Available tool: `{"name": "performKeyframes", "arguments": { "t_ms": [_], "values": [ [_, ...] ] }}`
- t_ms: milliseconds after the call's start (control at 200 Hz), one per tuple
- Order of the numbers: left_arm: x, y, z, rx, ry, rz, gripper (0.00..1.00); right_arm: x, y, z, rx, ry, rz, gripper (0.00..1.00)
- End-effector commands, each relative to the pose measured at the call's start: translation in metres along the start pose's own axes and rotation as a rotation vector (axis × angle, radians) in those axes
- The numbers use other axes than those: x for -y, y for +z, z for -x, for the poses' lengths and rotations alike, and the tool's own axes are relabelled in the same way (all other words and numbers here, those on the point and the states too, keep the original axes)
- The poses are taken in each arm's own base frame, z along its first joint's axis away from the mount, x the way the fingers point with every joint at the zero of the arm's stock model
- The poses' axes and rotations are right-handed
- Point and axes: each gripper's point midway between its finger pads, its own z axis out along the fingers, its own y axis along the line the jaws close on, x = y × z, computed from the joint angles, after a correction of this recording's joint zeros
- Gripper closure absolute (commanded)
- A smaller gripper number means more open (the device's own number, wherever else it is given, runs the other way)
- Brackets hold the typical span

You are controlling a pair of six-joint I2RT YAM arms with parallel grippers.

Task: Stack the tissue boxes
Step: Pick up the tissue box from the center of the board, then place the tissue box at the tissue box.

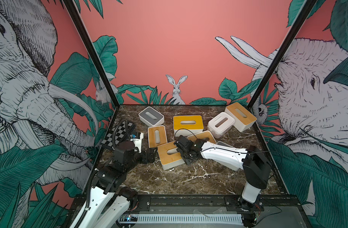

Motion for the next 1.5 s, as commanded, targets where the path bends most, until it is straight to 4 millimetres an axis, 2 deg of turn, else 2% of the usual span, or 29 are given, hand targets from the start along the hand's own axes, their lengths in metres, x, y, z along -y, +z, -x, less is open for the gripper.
{"name": "performKeyframes", "arguments": {
  "t_ms": [0, 125, 245, 425, 590, 780, 795, 905, 1000, 1190, 1395, 1485, 1495],
  "values": [
    [-0.001, -0.001, 0.007, 0.032, 0.043, 0.007, 0.01, -0.002, 0.002, 0.004, 0.012, 0.043, 0.018, 0.41],
    [-0.003, -0.003, 0.004, 0.028, 0.047, 0.014, 0.0, -0.005, -0.001, 0.005, 0.008, 0.051, 0.049, 0.47],
    [-0.004, -0.006, 0.003, 0.039, 0.047, 0.017, 0.0, -0.008, -0.006, 0.005, 0.012, 0.049, 0.057, 0.47],
    [-0.006, -0.008, 0.002, 0.042, 0.042, 0.026, 0.0, -0.016, -0.022, 0.004, 0.011, 0.043, 0.109, 0.56],
    [-0.007, -0.01, 0.003, 0.054, 0.04, 0.027, 0.0, -0.023, -0.045, 0.007, 0.021, 0.037, 0.165, 0.56],
    [-0.008, -0.012, 0.003, 0.062, 0.038, 0.034, 0.01, -0.043, -0.068, 0.01, 0.031, 0.02, 0.236, 0.57],
    [-0.008, -0.012, 0.004, 0.062, 0.037, 0.034, 0.0, -0.048, -0.08, 0.011, 0.024, 0.026, 0.268, 0.57],
    [-0.008, -0.015, 0.005, 0.075, 0.036, 0.036, 0.0, -0.07, -0.107, 0.015, 0.038, 0.028, 0.343, 0.57],
    [-0.007, -0.021, 0.008, 0.106, 0.032, 0.026, 0.0, -0.086, -0.121, 0.029, 0.066, 0.033, 0.388, 0.57],
    [-0.003, -0.028, 0.011, 0.167, 0.031, -0.005, 0.01, -0.108, -0.139, 0.071, 0.136, 0.088, 0.431, 0.6],
    [-0.003, -0.028, 0.011, 0.17, 0.03, -0.007, 0.01, -0.116, -0.148, 0.122, 0.205, 0.183, 0.409, 0.61],
    [-0.003, -0.026, 0.011, 0.166, 0.029, -0.009, 0.0, -0.117, -0.159, 0.145, 0.247, 0.223, 0.399, 0.61],
    [-0.003, -0.026, 0.011, 0.165, 0.03, -0.009, 0.01, -0.116, -0.151, 0.147, 0.255, 0.221, 0.376, 0.61]
  ]
}}
